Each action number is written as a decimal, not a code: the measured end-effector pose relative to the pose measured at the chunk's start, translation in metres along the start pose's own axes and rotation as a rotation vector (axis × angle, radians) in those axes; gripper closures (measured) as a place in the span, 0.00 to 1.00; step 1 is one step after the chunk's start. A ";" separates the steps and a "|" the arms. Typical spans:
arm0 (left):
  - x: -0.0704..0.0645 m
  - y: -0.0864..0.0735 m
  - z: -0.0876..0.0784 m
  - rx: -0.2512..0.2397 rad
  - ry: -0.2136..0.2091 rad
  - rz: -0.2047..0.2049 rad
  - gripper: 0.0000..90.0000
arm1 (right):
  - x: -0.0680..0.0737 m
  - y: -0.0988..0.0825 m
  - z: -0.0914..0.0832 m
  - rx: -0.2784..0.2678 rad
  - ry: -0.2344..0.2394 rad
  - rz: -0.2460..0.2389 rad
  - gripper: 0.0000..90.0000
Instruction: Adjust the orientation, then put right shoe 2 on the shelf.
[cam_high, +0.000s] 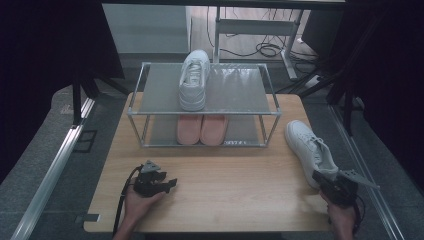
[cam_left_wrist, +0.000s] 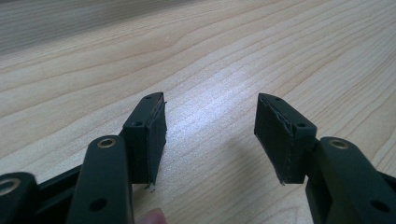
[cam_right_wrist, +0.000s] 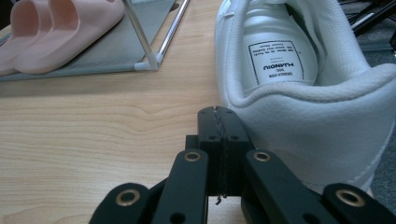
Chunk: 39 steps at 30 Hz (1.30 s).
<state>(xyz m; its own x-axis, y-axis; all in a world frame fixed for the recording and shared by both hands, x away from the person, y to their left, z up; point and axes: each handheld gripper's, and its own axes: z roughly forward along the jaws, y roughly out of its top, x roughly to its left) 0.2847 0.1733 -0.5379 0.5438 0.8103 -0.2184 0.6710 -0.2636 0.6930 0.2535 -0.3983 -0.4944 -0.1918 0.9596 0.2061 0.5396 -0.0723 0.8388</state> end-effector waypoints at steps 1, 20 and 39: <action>0.000 0.000 0.000 0.000 0.001 0.000 0.49 | 0.001 0.000 0.000 0.000 0.006 0.000 0.99; -0.004 0.002 -0.003 -0.033 0.006 -0.006 0.50 | 0.030 0.050 -0.006 -0.105 0.196 -0.057 0.86; -0.005 0.002 -0.001 -0.016 -0.003 -0.002 0.49 | 0.006 0.105 0.001 -0.100 0.151 -0.094 0.67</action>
<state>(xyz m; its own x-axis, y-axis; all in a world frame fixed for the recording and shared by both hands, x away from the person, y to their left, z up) 0.2831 0.1696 -0.5348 0.5441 0.8092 -0.2216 0.6640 -0.2539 0.7033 0.3101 -0.3993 -0.4056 -0.3626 0.9120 0.1916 0.4309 -0.0182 0.9022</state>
